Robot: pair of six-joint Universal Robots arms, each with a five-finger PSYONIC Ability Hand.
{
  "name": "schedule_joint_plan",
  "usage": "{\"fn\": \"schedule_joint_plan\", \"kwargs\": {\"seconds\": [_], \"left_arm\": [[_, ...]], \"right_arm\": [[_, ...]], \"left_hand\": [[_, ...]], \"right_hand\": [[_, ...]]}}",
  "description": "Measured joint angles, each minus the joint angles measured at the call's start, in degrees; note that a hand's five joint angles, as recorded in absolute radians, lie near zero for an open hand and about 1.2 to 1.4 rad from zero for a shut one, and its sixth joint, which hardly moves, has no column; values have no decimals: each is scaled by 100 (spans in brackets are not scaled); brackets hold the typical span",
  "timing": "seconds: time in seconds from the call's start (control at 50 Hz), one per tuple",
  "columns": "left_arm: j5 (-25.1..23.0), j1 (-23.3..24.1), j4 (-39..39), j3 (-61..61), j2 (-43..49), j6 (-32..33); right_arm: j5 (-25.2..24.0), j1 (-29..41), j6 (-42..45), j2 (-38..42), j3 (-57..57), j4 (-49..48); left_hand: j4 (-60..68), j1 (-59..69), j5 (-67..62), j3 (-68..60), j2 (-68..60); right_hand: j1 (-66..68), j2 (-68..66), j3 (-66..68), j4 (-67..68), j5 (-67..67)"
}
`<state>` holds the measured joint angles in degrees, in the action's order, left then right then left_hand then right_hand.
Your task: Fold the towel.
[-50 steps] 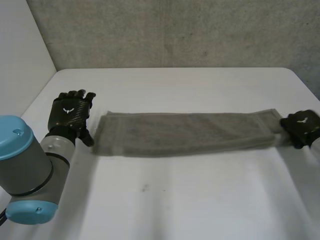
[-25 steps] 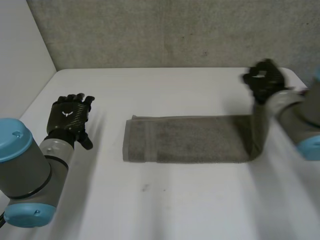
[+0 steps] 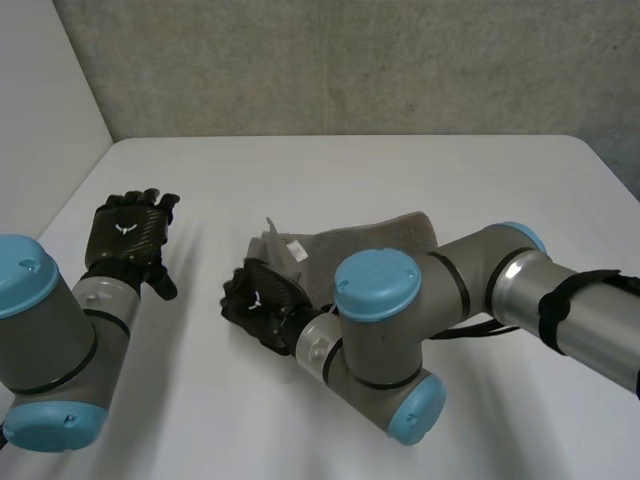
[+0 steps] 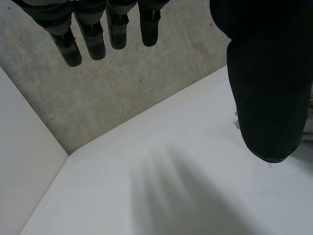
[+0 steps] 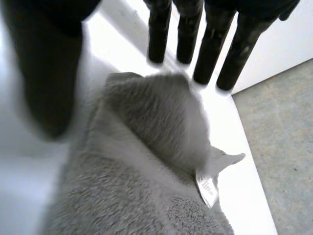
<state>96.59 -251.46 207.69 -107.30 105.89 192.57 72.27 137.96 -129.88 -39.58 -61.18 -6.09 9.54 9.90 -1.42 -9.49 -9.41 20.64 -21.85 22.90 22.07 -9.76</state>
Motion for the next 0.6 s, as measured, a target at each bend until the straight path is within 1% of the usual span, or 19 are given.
{"fn": "schedule_joint_plan", "kwargs": {"seconds": [0.04, 0.06, 0.1, 0.14, 0.22, 0.26, 0.28, 0.32, 0.42, 0.54, 0.58, 0.6], "left_arm": [[0, 3, 0, 1, -2, 0], [0, 3, 1, 1, -3, 0], [-1, 7, 3, 5, -8, 0], [-10, 25, 6, 17, -21, 0], [-47, 83, 5, 53, -42, 4], [-63, 110, 5, 65, -48, 5], [-80, 149, 4, 81, -53, 6], [-101, 222, 4, 111, -58, 8], [-123, 361, 4, 155, -54, 9], [-126, 422, 3, 165, -31, 9], [-125, 427, 2, 162, -15, 9], [-125, 426, 2, 160, -9, 9]], "right_arm": [[-40, -131, -128, -236, -123, 69], [-51, -200, -200, -350, -190, 79], [-88, -394, -431, -656, -397, 79], [-157, -742, -921, -1168, -801, -4], [-305, -1350, -1811, -1931, -1543, -185], [-345, -1529, -2045, -2106, -1752, -223], [-395, -1765, -2308, -2286, -2013, -262], [-450, -2086, -2556, -2442, -2360, -291], [-509, -2667, -2625, -2531, -2952, -319], [-649, -3211, -2087, -2352, -3405, -359], [-737, -3329, -1916, -2239, -3477, -388], [-778, -3368, -1862, -2188, -3493, -412]], "left_hand": [[0, 0, 0, 0, 0], [0, 0, 0, 0, 0], [0, 0, 0, 0, 0], [0, 0, 0, 0, 0], [0, 0, 0, 0, 0], [0, 0, 0, 0, 0], [0, 0, 0, 0, 0], [0, 0, 0, 0, 0], [0, 0, 0, 0, 0], [0, 0, 0, 0, 0], [0, 0, 0, 0, 0], [0, 0, 0, 0, 0]], "right_hand": [[-542, 580, -732, -666, 627], [-630, 656, -834, -722, 631], [-710, 678, -880, -735, 631], [-716, 678, -880, -735, 631], [-725, 677, -880, -735, 631], [-729, 677, -880, -735, 631], [-733, 677, -880, -735, 631], [-741, 677, -880, -735, 631], [-741, 677, -880, -735, 631], [-609, 660, -832, -716, 524], [-248, 414, -501, -410, 105], [317, -120, 0, 90, -417]]}}
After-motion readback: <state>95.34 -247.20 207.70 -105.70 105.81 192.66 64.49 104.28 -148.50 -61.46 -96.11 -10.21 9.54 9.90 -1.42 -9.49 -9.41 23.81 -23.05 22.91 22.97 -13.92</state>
